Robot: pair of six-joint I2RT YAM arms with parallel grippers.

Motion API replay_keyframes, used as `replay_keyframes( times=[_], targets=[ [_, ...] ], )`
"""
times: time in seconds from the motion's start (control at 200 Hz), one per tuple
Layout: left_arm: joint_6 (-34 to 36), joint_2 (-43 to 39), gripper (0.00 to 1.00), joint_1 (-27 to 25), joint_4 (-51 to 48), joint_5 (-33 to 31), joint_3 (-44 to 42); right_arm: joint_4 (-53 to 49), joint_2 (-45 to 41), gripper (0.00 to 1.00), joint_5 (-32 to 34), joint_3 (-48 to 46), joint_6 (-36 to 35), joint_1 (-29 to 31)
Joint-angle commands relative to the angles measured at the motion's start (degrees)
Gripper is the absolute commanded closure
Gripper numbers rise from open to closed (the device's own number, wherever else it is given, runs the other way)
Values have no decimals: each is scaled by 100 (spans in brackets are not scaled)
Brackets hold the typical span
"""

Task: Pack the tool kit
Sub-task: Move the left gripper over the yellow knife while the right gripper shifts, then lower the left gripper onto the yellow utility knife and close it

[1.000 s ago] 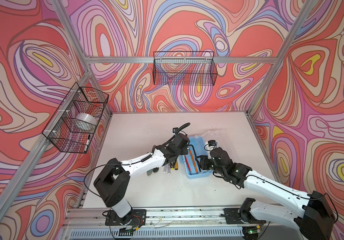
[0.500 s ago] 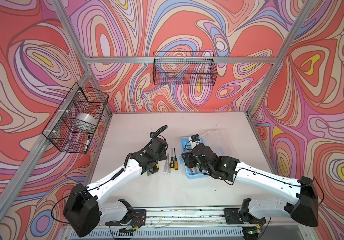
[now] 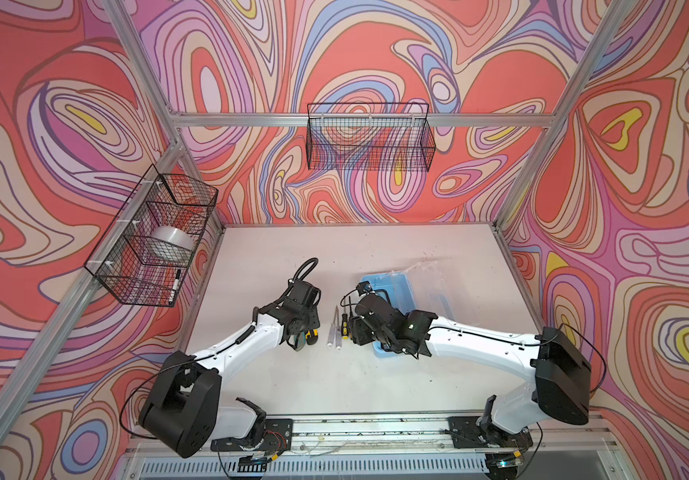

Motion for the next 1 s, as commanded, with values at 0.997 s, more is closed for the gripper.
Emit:
replay_keyframes(
  times=[0.997],
  targets=[
    [-261, 726, 57, 30, 436, -16, -35, 427, 193, 34, -89, -192, 72, 10]
  ],
)
